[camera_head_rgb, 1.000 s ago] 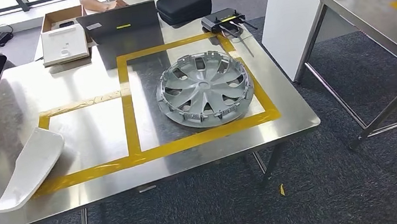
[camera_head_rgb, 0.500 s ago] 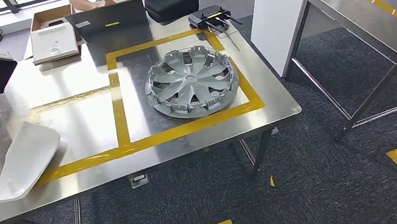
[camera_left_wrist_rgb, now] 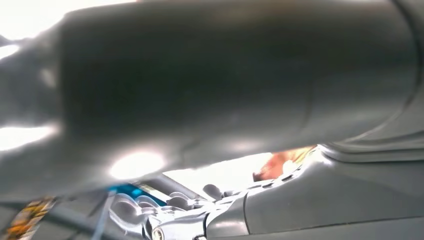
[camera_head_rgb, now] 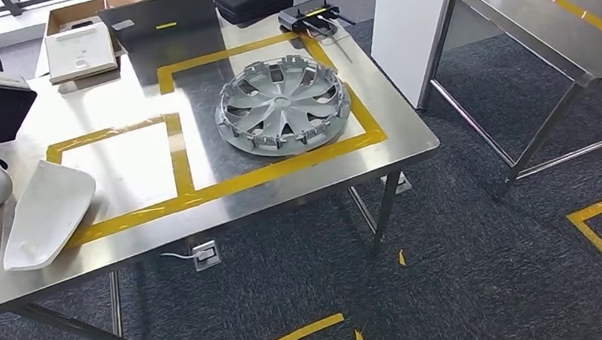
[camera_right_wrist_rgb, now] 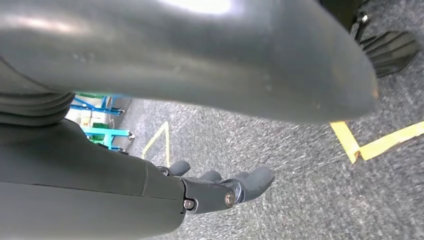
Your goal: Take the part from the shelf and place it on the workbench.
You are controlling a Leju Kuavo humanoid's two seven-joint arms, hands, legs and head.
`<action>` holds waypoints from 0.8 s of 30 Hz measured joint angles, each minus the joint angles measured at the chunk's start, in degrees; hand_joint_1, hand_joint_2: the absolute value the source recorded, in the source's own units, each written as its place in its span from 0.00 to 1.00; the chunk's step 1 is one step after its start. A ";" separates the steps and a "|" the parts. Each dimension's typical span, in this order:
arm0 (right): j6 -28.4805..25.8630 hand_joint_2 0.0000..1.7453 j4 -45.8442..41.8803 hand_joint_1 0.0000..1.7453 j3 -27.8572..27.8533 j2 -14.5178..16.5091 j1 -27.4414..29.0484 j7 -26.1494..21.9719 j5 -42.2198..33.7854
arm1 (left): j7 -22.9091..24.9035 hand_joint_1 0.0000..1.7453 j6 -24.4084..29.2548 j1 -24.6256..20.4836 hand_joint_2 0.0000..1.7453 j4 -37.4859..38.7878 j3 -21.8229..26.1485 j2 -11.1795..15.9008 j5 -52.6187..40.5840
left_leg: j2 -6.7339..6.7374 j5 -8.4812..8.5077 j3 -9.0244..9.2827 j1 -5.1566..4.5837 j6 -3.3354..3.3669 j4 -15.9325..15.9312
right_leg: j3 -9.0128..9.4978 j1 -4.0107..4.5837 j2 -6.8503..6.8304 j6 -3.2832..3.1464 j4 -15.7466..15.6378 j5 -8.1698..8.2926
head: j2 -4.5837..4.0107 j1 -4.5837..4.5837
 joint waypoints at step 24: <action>-0.27 0.00 0.00 0.00 -0.20 0.02 0.09 0.14 0.33 | 0.52 0.00 0.01 2.61 0.00 -2.42 0.15 0.27 -4.21 | -0.71 -2.27 2.99 -0.13 2.23 -1.52 | -11.02 -0.37 0.02 1.77 14.59 -1.80 | 0.00 -0.29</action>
